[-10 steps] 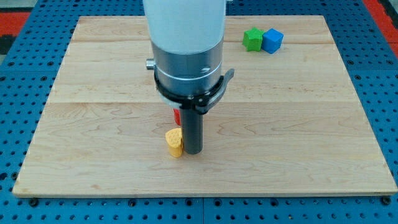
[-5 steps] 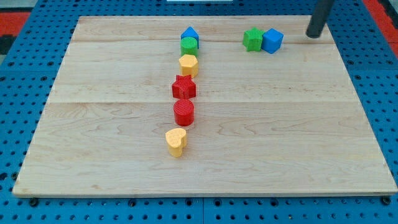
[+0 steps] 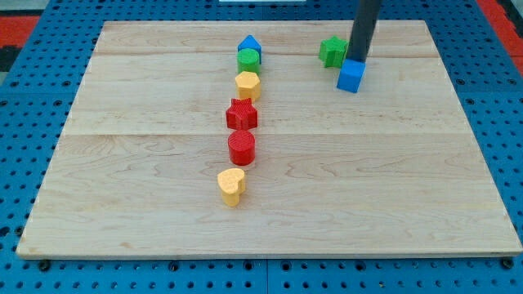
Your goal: Slide the blue cube slightly down bottom
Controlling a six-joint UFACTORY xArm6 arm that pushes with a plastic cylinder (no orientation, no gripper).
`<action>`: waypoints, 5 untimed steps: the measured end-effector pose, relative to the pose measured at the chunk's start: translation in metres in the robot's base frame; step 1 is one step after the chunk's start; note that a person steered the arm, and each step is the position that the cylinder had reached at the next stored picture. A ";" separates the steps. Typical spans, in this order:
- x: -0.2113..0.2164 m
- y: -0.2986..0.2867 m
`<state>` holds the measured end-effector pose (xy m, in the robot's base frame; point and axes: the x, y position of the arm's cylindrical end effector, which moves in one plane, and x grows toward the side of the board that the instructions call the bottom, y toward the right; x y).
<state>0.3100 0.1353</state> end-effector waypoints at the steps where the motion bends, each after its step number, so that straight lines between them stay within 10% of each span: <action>1: 0.053 -0.045; 3: 0.065 -0.011; 5: 0.200 -0.050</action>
